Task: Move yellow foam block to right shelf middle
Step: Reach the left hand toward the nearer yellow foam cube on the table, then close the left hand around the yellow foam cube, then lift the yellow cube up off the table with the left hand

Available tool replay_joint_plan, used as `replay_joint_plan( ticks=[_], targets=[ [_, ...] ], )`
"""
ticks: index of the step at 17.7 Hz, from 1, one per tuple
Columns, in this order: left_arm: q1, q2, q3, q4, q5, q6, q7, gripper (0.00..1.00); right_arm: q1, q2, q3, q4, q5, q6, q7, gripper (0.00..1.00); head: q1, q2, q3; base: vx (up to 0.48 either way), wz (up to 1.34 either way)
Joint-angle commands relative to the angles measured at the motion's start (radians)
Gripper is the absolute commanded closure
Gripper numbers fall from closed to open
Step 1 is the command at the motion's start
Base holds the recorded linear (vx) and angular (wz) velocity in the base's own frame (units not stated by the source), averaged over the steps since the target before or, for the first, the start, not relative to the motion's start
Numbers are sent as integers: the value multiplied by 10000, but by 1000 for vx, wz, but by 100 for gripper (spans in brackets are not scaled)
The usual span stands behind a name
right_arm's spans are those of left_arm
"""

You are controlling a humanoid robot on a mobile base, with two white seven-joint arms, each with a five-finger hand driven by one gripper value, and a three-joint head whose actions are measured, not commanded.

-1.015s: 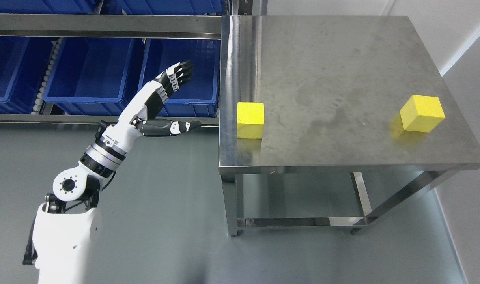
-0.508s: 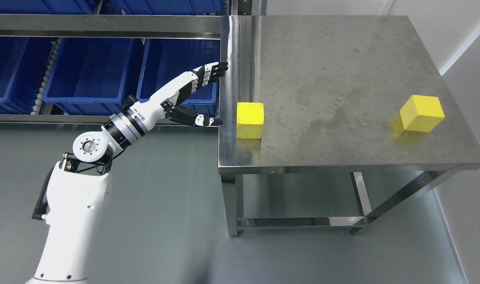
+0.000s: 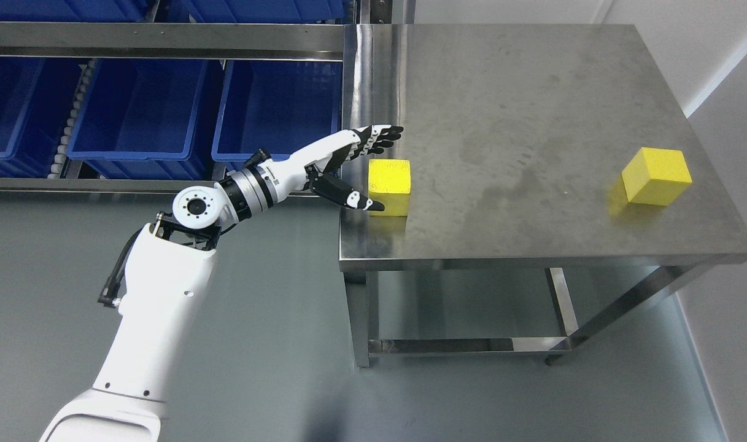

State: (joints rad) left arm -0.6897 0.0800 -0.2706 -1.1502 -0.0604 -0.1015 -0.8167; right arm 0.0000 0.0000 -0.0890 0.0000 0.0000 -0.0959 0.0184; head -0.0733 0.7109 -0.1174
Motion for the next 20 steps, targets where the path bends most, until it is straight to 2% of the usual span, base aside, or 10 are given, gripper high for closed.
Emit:
replay_joint_plan(
  ticks=[1,4,6,8,11,12,14,16,18,20],
  targets=[
    [-665,-626,-822,2665,-501,247,-407,2,-15,-175,0,-175,0,-7,0,0,0,0,0,0,0],
    [-879,-626,-822,3110,-501,448,-423,4,-15,-175,0,-175,0,-7,0,0,0,0,0,0,0],
    [-895,-626,-715,3218,-501,448,-423,10,-15,-175,0,-175,0,-7,0,0,0,0,0,0,0],
    [-865,-626,-471,3249,-409,448,-438,24,-15,-175,0,-175,0,-7,0,0,0,0,0,0,69],
    [-773,-626,692,3234,-363,356,-469,54,-15,-175,0,-175,0,-7,0,0,0,0,0,-4,34],
    [-788,-626,925,3173,-150,340,-499,60,-30,-175,0,-175,0,-7,0,0,0,0,0,-5,17],
    [-819,-626,1064,2989,676,233,-485,65,-15,-175,0,-175,0,-7,0,0,0,0,0,0,0],
    [-834,-626,1828,2255,1703,-270,-393,72,-30,-175,0,-175,0,-7,0,0,0,0,0,-4,-27],
    [-834,-626,2443,1946,2732,-1541,-149,75,-30,-175,0,-175,0,-7,0,0,0,0,0,0,0],
    [-804,-626,3269,1549,2904,-2447,1041,75,-15,-175,0,-175,0,-7,0,0,0,0,0,-5,-48]
  ],
)
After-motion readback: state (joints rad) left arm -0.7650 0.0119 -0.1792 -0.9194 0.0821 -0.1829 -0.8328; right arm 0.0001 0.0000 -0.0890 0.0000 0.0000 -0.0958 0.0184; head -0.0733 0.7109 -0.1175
